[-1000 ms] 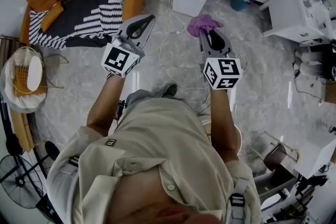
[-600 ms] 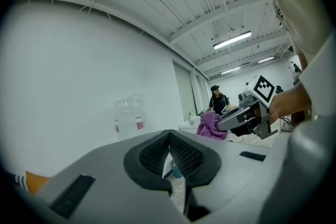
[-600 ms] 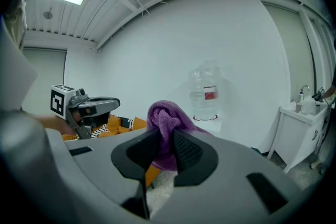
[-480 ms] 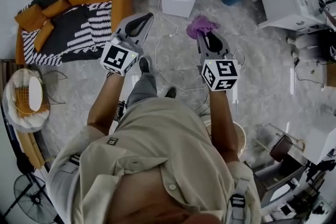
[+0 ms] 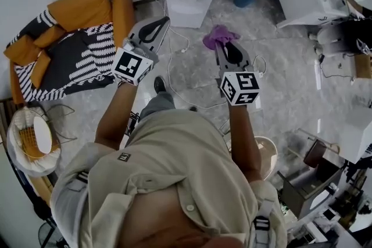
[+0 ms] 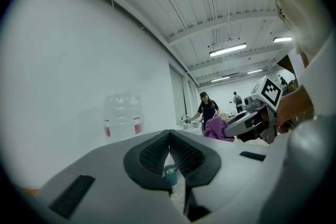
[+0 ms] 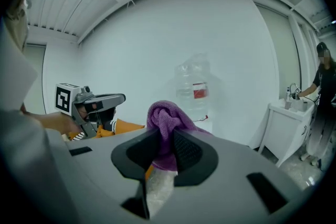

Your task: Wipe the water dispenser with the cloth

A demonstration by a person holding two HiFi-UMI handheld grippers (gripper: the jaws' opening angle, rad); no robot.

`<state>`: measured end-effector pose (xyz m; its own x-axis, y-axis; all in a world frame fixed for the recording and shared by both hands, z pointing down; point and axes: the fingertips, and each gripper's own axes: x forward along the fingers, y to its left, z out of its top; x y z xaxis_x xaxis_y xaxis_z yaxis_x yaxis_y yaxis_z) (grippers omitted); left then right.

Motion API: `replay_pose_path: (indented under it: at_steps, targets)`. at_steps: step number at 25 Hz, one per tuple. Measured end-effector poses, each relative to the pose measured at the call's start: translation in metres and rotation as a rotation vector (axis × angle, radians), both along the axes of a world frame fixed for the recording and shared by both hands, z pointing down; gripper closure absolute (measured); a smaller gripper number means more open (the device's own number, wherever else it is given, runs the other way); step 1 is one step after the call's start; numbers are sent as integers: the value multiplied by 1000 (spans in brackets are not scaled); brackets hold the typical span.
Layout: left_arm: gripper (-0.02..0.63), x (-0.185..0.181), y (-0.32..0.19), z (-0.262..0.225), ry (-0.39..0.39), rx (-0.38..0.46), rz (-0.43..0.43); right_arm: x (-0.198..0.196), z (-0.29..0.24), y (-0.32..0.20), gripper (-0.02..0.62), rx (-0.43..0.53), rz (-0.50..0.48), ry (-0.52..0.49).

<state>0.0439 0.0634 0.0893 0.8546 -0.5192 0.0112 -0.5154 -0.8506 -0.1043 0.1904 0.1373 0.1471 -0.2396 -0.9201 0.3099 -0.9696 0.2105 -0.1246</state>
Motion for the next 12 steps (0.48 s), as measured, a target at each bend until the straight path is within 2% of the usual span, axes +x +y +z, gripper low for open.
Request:
replay_pose_path:
  at_steps: [12]
  targets:
    - [591, -30, -107, 14, 29, -38, 84, -38, 12, -95, 512, -31, 75, 29]
